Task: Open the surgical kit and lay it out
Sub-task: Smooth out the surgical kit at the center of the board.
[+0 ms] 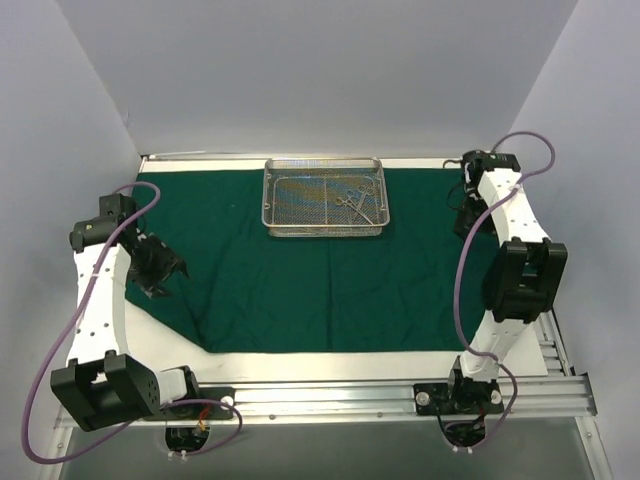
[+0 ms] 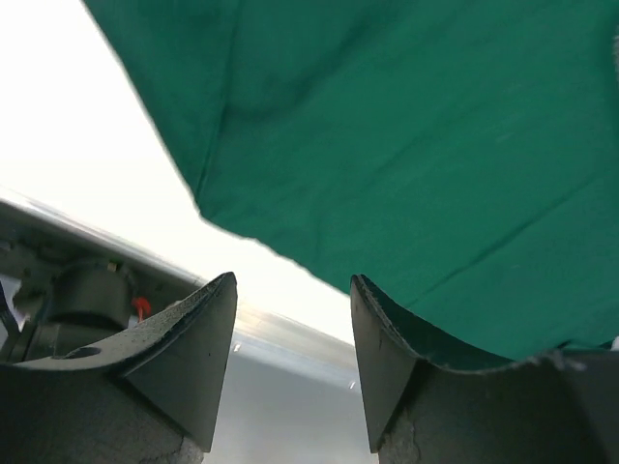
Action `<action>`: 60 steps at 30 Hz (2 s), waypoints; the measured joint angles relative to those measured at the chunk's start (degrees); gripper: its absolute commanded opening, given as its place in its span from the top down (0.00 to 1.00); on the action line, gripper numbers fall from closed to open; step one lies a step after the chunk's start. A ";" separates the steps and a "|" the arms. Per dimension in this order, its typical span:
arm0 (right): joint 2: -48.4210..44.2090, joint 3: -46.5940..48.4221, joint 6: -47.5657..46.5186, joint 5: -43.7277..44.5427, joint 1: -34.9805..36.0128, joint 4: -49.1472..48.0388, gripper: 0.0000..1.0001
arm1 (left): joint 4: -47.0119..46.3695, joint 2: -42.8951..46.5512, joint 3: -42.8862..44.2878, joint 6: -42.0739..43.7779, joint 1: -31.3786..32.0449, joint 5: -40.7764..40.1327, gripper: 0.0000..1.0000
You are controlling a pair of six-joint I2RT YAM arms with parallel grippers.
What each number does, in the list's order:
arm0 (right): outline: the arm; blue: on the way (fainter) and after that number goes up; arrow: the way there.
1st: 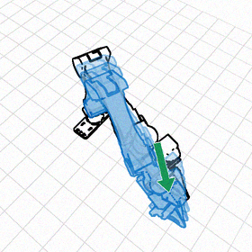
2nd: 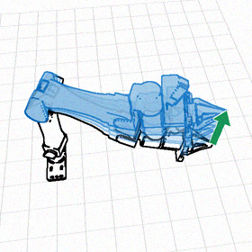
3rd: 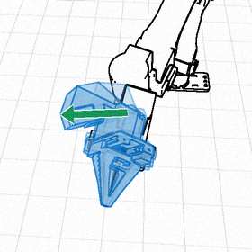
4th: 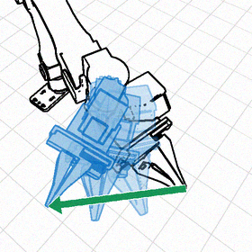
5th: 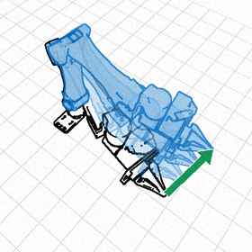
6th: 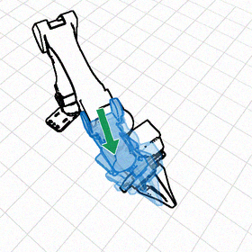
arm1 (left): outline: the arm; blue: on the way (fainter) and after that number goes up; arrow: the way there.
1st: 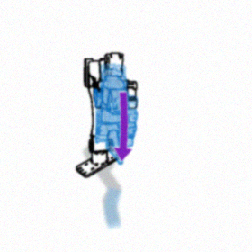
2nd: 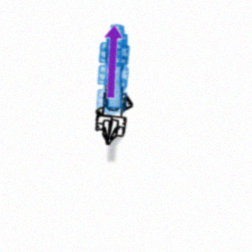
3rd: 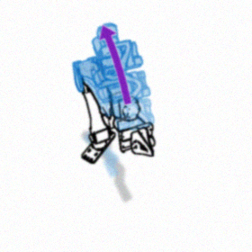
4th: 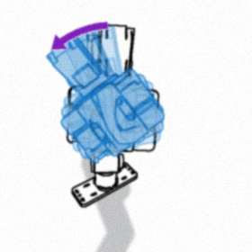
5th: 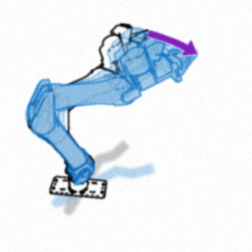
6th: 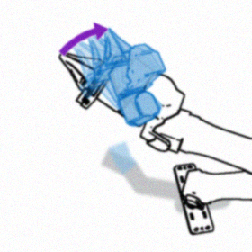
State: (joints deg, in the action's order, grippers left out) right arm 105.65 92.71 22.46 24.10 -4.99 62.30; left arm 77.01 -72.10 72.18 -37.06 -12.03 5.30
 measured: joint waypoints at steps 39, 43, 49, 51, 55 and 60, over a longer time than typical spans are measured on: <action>25.00 10.49 -0.48 -29.00 2.67 -36.79 1.00 | -13.14 -59.78 33.97 1.25 -1.51 5.38 0.98; 29.49 18.01 -0.68 -30.88 2.21 -34.56 1.00 | -8.59 -65.42 43.34 0.83 -2.45 7.08 0.98; 31.06 20.52 -0.68 -33.35 1.42 -33.81 1.00 | -5.84 -68.61 48.83 0.66 -2.80 8.17 0.98; 29.92 18.25 -0.37 -33.68 1.22 -35.43 1.00 | -5.99 -68.61 48.57 0.68 -2.82 8.33 0.98; 26.60 12.35 -0.13 -33.75 0.70 -38.66 1.00 | -8.22 -65.90 43.36 0.74 -3.30 9.09 0.98; 23.45 7.50 -0.98 -32.89 0.17 -39.12 0.99 | -10.43 -60.61 33.88 1.20 -3.82 8.63 0.91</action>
State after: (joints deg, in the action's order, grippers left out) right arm 129.10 100.20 21.47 -8.80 -4.82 23.18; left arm 66.59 -132.70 106.06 -35.86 -15.86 13.93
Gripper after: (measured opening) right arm 0.026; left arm 0.052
